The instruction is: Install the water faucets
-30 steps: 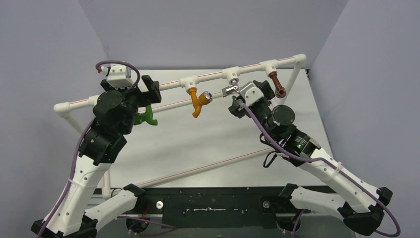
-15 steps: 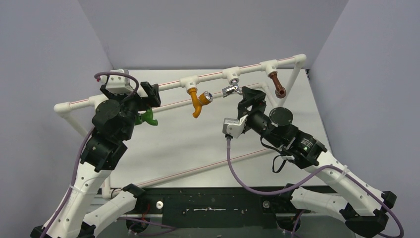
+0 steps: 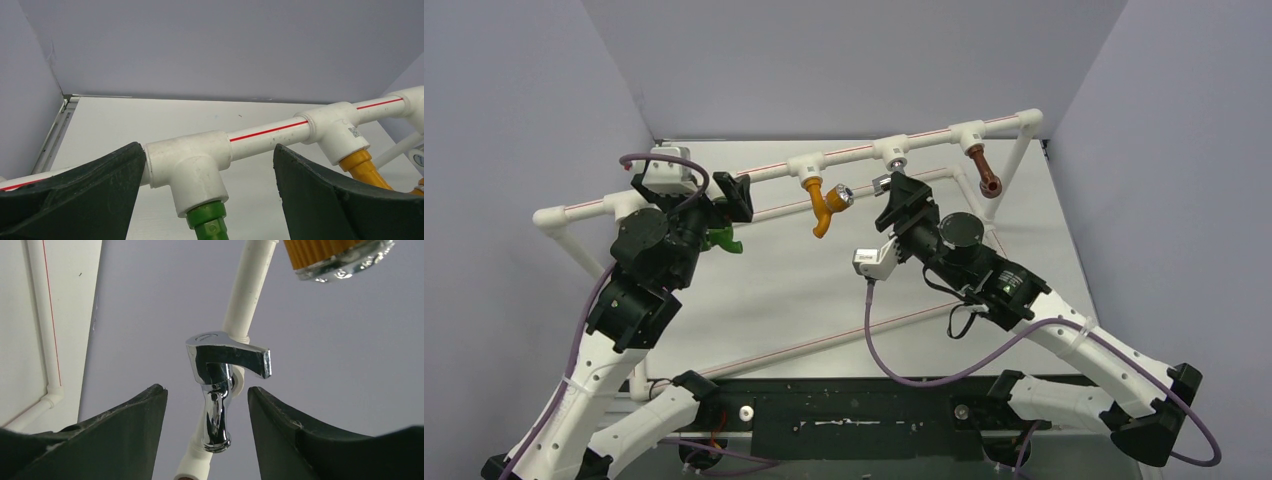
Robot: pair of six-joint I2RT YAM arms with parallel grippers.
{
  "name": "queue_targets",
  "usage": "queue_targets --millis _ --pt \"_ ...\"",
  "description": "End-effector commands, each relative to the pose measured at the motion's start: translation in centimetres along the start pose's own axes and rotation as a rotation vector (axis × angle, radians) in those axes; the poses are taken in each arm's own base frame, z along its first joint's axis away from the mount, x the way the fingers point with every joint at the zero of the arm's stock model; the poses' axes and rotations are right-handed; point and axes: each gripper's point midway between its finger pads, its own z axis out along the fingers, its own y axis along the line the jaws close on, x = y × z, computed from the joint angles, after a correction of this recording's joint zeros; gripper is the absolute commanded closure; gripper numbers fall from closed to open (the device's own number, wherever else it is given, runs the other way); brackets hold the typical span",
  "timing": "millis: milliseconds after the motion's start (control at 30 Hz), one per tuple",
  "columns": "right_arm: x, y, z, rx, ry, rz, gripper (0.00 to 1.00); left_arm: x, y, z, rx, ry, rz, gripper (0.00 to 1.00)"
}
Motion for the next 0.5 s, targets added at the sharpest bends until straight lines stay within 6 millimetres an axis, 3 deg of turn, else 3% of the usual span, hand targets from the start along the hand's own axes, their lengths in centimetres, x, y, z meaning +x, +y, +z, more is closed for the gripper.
queue_targets --millis 0,167,367,400,467 --pt "0.9 -2.1 0.4 0.081 0.049 -0.037 0.4 0.4 -0.4 -0.1 0.017 0.005 0.005 0.03" --pt "1.4 -1.9 1.1 0.082 0.065 -0.025 0.52 0.4 -0.4 -0.2 0.016 0.004 0.005 0.03" --pt "2.0 -2.1 1.2 0.109 0.081 0.089 0.95 0.3 -0.5 -0.4 0.019 0.0 0.006 0.03" --pt "2.2 -2.2 1.2 0.124 0.085 0.126 1.0 0.2 -0.5 -0.4 0.019 -0.003 0.005 0.03" --pt "2.4 -3.5 0.9 0.207 0.084 0.246 1.0 0.2 -0.5 -0.4 0.02 -0.002 0.005 0.03"
